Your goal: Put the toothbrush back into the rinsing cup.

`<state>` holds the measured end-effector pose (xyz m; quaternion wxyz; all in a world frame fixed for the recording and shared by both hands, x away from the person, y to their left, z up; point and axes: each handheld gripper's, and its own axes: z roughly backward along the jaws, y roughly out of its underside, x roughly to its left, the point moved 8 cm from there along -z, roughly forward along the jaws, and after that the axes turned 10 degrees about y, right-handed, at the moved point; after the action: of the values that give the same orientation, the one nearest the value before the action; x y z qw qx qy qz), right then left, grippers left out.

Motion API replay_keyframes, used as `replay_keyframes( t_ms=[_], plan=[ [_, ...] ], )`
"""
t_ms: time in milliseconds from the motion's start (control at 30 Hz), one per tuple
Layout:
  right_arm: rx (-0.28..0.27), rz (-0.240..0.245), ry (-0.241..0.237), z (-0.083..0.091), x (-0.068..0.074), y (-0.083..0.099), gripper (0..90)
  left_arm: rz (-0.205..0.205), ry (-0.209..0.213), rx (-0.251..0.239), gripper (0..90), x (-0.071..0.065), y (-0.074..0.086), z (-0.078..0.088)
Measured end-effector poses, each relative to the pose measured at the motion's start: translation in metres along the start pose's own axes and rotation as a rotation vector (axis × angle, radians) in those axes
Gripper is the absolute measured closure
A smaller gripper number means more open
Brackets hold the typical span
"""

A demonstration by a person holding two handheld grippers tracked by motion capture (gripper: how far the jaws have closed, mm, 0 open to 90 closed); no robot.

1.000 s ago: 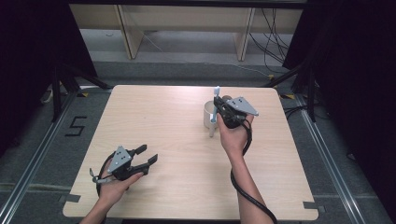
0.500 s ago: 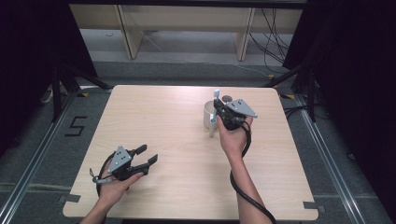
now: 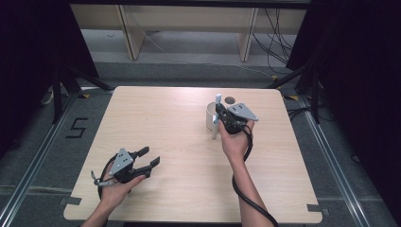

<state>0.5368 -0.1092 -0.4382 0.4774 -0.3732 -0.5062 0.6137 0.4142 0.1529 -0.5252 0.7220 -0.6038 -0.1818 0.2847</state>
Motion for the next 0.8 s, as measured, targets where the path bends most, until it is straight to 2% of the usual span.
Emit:
replay_keyframes(
  t_ms=[33, 67, 133, 333, 400, 433, 467, 500, 600, 633, 667, 700, 767, 800],
  plan=[
    [0.0, 0.0, 0.0, 0.0, 0.0, 0.0, 85.7, 0.0, 0.0, 0.0, 38.0, 0.0, 0.0, 0.0],
    [-0.005, 0.024, -0.003, -0.001, -0.001, 0.001, 85.7, 0.0, 0.0, 0.0, 38.0, 0.0, 0.0, 0.0],
    [0.012, 0.006, 0.0, -0.001, 0.0, 0.004, 85.7, 0.001, 0.001, 0.0, 38.0, 0.0, 0.0, 0.0],
    [0.024, 0.015, 0.001, -0.003, 0.0, 0.01, 85.6, 0.0, 0.001, 0.001, 38.0, 0.0, 0.0, 0.0],
    [0.036, 0.0, -0.001, -0.003, 0.0, 0.014, 85.6, 0.0, 0.001, 0.001, 38.0, 0.0, 0.0, -0.001],
    [0.031, 0.018, 0.009, -0.004, -0.001, 0.014, 85.6, 0.0, 0.0, 0.0, 38.0, 0.0, 0.0, -0.001],
    [0.04, 0.014, -0.003, -0.005, -0.001, 0.016, 85.6, 0.001, 0.002, 0.0, 38.0, -0.001, 0.0, -0.001],
    [0.034, 0.024, 0.008, -0.005, -0.002, 0.016, 85.6, 0.001, 0.002, 0.001, 38.0, -0.001, 0.001, -0.001],
    [0.039, 0.023, -0.003, -0.006, -0.001, 0.018, 85.6, 0.001, 0.002, 0.001, 38.0, -0.001, 0.001, -0.001],
    [0.046, 0.005, -0.003, -0.006, 0.0, 0.02, 85.7, 0.002, 0.002, -0.002, 38.0, -0.001, 0.001, -0.001],
    [0.048, 0.014, 0.004, -0.007, -0.001, 0.021, 85.6, 0.003, 0.003, -0.002, 38.0, -0.001, 0.001, -0.001],
    [0.056, 0.003, 0.008, -0.006, 0.0, 0.022, 85.6, 0.003, 0.003, -0.001, 37.9, -0.001, 0.001, -0.001],
    [0.055, 0.016, -0.003, -0.007, 0.0, 0.022, 85.6, 0.002, 0.004, 0.0, 37.9, -0.001, 0.001, -0.001],
    [0.061, 0.012, 0.001, -0.007, 0.0, 0.024, 85.5, 0.002, 0.013, -0.015, 37.9, -0.002, 0.0, -0.003]
  ],
)
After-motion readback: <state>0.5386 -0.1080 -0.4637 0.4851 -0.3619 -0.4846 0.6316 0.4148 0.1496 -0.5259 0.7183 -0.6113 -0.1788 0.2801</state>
